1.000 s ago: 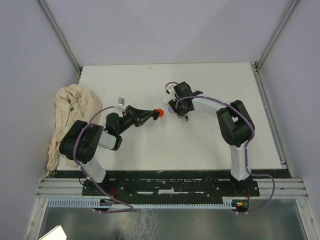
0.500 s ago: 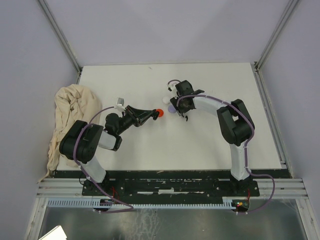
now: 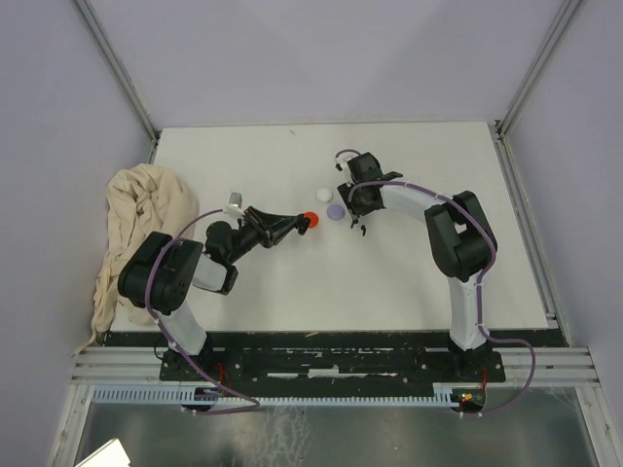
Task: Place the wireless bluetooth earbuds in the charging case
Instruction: Pick up the earbud from the center of the board.
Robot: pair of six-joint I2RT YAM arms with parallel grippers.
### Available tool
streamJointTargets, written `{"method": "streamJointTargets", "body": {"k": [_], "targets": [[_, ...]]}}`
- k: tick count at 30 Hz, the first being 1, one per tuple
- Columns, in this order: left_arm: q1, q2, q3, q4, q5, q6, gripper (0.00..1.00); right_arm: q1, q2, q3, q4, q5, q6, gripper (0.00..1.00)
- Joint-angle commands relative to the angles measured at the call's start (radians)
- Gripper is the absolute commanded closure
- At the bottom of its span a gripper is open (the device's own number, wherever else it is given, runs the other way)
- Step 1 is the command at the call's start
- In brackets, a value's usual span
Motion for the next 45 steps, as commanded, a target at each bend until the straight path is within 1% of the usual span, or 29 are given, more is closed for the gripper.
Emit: {"method": "streamJointTargets", "body": {"k": [1,7,15,24,29,37,40,45], "targets": [[0.005,0.01,0.004,0.082,0.01,-0.024,0.97,-0.007,0.002,0.014,0.014,-0.01,0.028,0.44],[0.004,0.015,0.01,0.081,0.013,-0.026,0.97,-0.006,-0.032,-0.011,0.033,-0.065,0.077,0.44],[0.005,0.017,0.009,0.088,0.015,-0.027,0.97,-0.007,-0.043,-0.009,0.018,-0.081,0.075,0.43],[0.009,0.017,0.007,0.087,0.015,-0.027,0.97,-0.006,-0.076,-0.037,0.04,-0.114,0.044,0.43],[0.007,0.038,0.031,0.075,0.013,-0.027,0.97,-0.005,-0.109,-0.055,0.051,-0.117,0.032,0.43],[0.006,0.017,-0.001,0.092,-0.006,-0.039,0.97,-0.005,-0.158,-0.093,0.112,-0.115,0.035,0.41],[0.007,0.001,0.0,0.077,0.001,-0.03,0.97,-0.005,-0.162,-0.088,0.1,-0.119,0.015,0.39],[0.006,-0.001,-0.006,0.092,0.014,-0.037,0.97,-0.004,-0.161,-0.071,0.062,-0.119,-0.045,0.39]]}}
